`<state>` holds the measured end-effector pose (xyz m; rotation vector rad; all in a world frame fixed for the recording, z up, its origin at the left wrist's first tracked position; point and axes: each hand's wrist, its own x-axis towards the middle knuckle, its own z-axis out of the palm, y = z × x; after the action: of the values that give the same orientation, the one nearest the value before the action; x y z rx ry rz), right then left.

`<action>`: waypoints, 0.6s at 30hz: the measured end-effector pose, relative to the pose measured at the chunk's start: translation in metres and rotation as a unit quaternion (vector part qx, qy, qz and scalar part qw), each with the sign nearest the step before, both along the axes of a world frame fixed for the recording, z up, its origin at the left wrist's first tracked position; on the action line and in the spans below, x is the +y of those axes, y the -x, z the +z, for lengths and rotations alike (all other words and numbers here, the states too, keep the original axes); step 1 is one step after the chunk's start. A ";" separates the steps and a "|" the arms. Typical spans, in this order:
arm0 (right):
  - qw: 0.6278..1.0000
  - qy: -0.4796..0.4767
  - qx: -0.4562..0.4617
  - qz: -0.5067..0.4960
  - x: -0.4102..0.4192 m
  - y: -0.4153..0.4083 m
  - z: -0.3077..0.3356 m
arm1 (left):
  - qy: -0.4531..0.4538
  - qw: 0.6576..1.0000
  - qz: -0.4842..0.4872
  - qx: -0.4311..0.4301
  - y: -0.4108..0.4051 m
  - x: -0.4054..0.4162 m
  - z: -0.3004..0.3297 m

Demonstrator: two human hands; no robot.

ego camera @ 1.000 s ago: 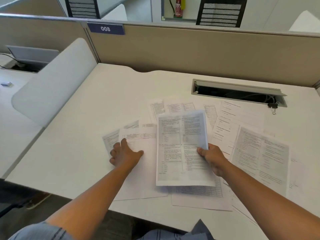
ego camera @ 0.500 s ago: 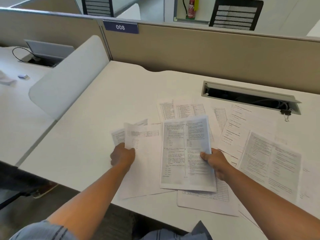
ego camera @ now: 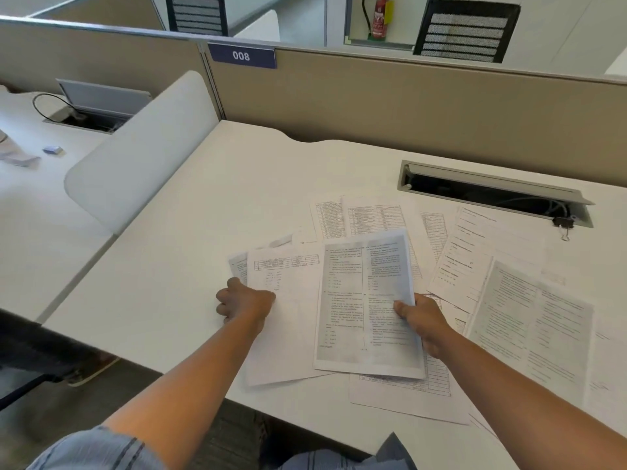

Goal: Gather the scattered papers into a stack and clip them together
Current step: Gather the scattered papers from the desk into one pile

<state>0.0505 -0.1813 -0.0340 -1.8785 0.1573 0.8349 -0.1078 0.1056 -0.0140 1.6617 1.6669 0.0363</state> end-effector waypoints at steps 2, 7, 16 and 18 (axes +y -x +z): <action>1.000 -0.002 0.001 -0.002 0.000 0.001 0.000 | -0.019 0.999 -0.011 0.048 0.002 -0.001 -0.001; 1.000 -0.003 0.000 -0.007 0.000 0.001 -0.001 | 0.003 0.999 0.025 0.025 -0.004 0.003 -0.001; 1.000 -0.004 0.009 -0.013 0.000 0.001 -0.001 | 0.035 0.985 0.032 -0.165 -0.003 -0.002 0.016; 1.000 -0.005 0.014 -0.016 0.000 0.001 -0.001 | 0.015 0.982 0.011 -0.187 -0.006 0.001 0.035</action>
<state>0.0497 -0.1817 -0.0351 -1.8506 0.1989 0.8382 -0.1018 0.1067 0.0211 1.5061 1.3920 0.3139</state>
